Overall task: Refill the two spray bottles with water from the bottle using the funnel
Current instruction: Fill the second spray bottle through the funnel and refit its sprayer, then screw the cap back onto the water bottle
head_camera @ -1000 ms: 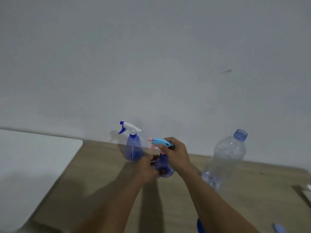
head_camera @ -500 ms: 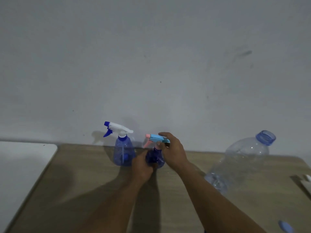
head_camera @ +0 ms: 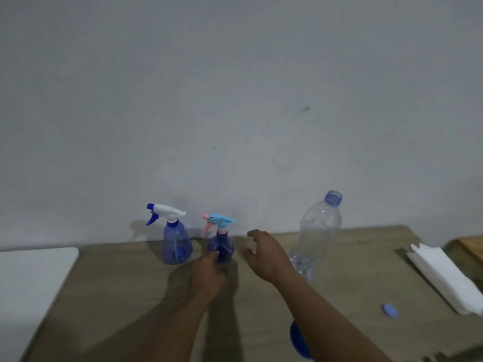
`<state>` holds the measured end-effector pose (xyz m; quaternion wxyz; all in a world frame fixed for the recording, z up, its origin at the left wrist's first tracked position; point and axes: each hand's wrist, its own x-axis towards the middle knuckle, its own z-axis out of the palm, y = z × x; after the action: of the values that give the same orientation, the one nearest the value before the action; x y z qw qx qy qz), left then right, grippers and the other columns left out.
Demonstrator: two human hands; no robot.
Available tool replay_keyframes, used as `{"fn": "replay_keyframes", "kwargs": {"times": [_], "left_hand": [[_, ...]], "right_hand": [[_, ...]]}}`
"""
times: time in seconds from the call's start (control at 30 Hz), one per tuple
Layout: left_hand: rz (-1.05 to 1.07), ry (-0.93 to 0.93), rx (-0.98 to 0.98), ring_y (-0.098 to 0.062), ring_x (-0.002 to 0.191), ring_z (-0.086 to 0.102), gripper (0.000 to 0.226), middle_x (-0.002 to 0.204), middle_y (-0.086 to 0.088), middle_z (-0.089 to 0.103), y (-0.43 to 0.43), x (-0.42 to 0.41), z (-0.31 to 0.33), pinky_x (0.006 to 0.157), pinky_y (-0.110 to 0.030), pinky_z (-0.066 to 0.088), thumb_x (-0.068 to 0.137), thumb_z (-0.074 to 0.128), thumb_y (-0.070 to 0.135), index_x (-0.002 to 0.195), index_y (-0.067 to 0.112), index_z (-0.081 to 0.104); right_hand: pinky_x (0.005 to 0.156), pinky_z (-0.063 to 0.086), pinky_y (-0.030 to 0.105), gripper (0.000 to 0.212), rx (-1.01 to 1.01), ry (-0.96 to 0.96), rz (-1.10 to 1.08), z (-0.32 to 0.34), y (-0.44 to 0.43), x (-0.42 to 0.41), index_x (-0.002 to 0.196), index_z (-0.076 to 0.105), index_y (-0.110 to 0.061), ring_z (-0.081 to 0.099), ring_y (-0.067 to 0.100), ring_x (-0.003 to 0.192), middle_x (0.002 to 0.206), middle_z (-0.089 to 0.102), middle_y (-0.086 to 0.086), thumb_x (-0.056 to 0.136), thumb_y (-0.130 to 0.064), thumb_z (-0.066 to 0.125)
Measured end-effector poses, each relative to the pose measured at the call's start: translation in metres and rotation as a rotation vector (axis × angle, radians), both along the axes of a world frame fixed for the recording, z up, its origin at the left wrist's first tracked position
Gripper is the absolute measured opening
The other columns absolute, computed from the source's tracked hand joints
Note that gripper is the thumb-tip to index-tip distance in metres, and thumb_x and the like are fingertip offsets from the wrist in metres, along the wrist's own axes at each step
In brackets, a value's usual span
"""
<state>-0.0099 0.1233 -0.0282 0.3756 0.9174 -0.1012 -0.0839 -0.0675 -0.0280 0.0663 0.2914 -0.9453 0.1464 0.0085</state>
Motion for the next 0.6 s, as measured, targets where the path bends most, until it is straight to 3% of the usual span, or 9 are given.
{"fn": "replay_keyframes", "kwargs": {"times": [0.2,0.37,0.47,0.6], "left_hand": [[-0.174,-0.028,0.030,-0.022,0.112,0.061,0.042,0.124,-0.001,0.064,-0.033,-0.028,0.042,0.096,-0.031,0.049,0.085,0.069,0.021,0.126,0.016,0.060],[-0.321,-0.078,-0.005,-0.025,0.123,0.054,0.063,0.136,-0.007,0.055,-0.077,-0.053,0.077,0.105,-0.034,0.043,0.080,0.067,0.020,0.139,0.014,0.048],[-0.354,-0.068,-0.024,-0.025,0.127,0.051,0.071,0.143,-0.006,0.049,-0.106,-0.067,0.089,0.105,-0.032,0.041,0.080,0.070,0.025,0.144,0.015,0.042],[-0.333,-0.068,-0.043,-0.026,0.122,0.054,0.078,0.137,-0.007,0.053,-0.134,-0.082,0.090,0.099,-0.035,0.046,0.074,0.077,0.038,0.141,0.017,0.044]], "right_hand": [[0.103,0.045,0.037,0.051,-0.113,0.110,-0.037,0.013,-0.031,-0.074,0.138,0.054,-0.015,0.056,0.028,0.124,0.138,0.057,0.009,0.097,-0.044,0.057],[0.094,0.050,0.034,0.043,-0.108,0.118,-0.134,0.014,-0.079,-0.128,0.129,0.060,-0.014,0.061,0.027,0.115,0.129,0.064,0.009,0.095,-0.040,0.059],[0.096,0.047,0.036,0.051,-0.187,0.163,-0.168,0.007,-0.114,-0.147,0.137,0.053,-0.013,0.056,0.027,0.122,0.134,0.059,0.010,0.097,-0.045,0.055],[0.099,0.046,0.037,0.048,-0.229,0.209,-0.196,-0.008,-0.159,-0.165,0.133,0.056,-0.009,0.054,0.031,0.125,0.134,0.058,0.014,0.098,-0.042,0.056]]}}
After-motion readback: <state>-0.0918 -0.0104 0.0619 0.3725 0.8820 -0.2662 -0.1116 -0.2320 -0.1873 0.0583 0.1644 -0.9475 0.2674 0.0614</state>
